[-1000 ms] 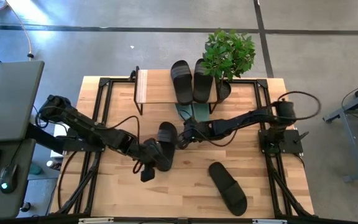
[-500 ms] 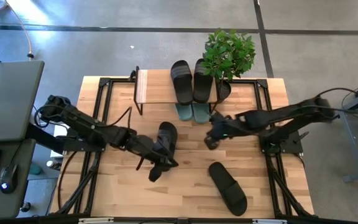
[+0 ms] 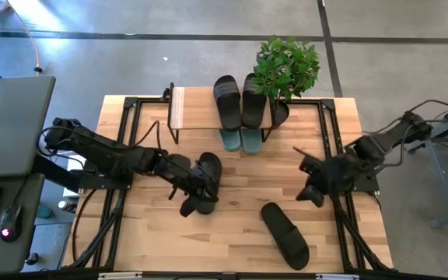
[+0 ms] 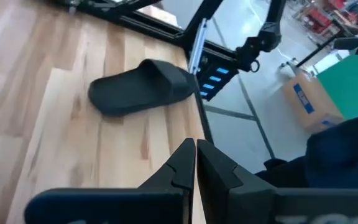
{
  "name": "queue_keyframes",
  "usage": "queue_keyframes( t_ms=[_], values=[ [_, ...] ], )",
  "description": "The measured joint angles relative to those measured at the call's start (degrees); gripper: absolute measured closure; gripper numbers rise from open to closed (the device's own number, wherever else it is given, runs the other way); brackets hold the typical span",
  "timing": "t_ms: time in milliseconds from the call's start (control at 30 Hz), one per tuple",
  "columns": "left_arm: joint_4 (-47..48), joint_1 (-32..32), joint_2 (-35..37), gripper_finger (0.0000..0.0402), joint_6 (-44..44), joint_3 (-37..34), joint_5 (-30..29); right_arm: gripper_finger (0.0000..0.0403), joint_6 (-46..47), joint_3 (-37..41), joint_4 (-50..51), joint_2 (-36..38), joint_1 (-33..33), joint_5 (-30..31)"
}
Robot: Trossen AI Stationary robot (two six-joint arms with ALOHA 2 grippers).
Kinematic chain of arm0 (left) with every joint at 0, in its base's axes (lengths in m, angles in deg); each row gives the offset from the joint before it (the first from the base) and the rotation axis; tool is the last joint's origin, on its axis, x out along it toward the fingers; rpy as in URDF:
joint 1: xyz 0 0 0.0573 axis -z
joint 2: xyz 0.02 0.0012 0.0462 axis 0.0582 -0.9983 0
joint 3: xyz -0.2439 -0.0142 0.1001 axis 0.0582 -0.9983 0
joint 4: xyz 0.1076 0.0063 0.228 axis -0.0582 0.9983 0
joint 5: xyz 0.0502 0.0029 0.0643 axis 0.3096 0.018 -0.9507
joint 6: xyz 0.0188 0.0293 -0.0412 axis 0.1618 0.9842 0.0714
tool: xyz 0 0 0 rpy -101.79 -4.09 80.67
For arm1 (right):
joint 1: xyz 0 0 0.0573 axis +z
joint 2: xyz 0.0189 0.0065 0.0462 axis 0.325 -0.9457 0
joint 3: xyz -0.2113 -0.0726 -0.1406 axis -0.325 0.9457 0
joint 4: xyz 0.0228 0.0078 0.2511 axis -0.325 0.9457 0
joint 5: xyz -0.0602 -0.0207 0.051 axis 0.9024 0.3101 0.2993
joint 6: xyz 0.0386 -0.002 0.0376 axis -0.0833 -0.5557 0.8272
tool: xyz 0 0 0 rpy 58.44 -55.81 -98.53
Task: Pick and place slides into the shelf
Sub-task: Put the black slipper under the shelf
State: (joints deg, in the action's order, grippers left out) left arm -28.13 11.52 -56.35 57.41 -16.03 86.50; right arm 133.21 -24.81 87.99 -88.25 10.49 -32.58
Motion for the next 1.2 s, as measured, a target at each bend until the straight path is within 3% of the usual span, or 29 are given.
queue_keyframes(
  t_ms=[233,400,600,733,900,1067,1200],
  values=[
    [1.6,0.1,2.8,0.0396,1.3,-0.1,-0.2,0.0403,3.8,0.0,10.7,-6.0,16.0,15.3],
    [2.3,0.0,3.8,0.0396,1.3,0.0,-0.3,0.0403,9.2,0.0,17.2,-14.3,23.3,17.1],
    [5.7,0.0,5.1,0.0396,-1.0,-0.1,-0.2,0.0403,12.8,-1.2,16.8,-24.6,28.7,16.7],
    [5.8,0.0,5.5,0.0396,-2.3,-0.1,-0.4,0.0403,12.7,-8.6,23.8,-33.4,30.7,16.4],
    [5.8,0.0,5.5,0.0396,-4.1,-0.1,-0.4,0.0403,11.2,-24.6,38.8,-45.3,33.2,20.1],
    [5.8,0.1,5.4,0.0396,-5.2,-0.1,-0.4,0.0402,10.3,-31.4,36.0,-51.4,37.2,26.8],
    [5.9,0.1,5.4,0.0396,-5.7,-0.1,-0.4,0.0393,12.9,-34.4,34.1,-54.5,39.8,27.8]
  ],
)
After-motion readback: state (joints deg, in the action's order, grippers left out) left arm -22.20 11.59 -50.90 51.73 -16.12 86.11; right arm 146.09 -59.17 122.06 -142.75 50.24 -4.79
